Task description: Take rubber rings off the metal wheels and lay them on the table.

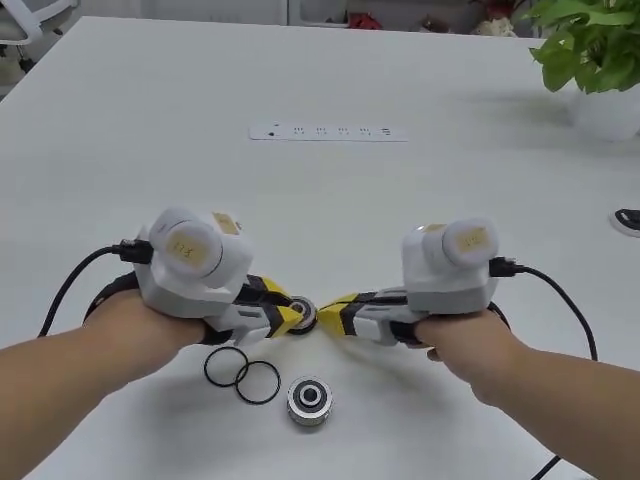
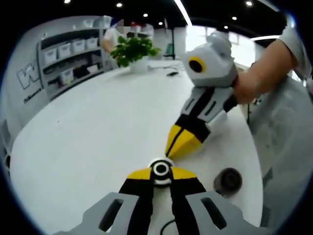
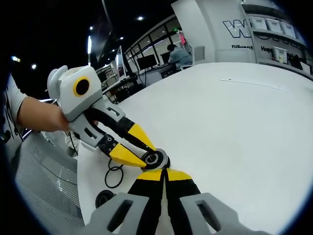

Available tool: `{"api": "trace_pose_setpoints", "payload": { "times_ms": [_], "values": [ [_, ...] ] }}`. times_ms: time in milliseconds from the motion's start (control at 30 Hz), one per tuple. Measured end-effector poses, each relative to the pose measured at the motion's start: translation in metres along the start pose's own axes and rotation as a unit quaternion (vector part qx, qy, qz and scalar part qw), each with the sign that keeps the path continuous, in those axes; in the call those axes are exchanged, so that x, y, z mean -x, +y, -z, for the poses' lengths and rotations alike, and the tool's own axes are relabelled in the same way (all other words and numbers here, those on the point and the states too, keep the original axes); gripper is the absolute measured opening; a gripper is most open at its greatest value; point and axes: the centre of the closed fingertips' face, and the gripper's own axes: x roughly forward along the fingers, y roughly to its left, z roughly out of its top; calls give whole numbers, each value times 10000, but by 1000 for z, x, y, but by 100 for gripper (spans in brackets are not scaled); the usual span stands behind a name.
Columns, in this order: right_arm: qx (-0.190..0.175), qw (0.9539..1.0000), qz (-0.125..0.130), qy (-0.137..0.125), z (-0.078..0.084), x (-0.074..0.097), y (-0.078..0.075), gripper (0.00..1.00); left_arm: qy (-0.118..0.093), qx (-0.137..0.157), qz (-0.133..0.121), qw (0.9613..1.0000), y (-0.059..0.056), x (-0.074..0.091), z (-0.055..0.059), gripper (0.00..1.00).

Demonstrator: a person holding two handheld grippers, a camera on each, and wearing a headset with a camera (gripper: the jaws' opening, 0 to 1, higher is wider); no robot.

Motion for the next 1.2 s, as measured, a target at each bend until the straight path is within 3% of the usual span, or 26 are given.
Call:
{"api": "trace_pose_setpoints", "payload": {
  "times_ms": [500,567,1200],
  "values": [
    [-211,9997,26,-88,-4,1,3,0,68,-53,-95,9999,-4,1,-1,13],
    [-9,10000,54,-51,-5,0,4,0,73,-54,-104,9999,-4,1,-1,13],
    [66,10000,-28,-42,-8,-2,13,0,167,-99,-171,9997,-2,-1,0,12]
  ]
}}
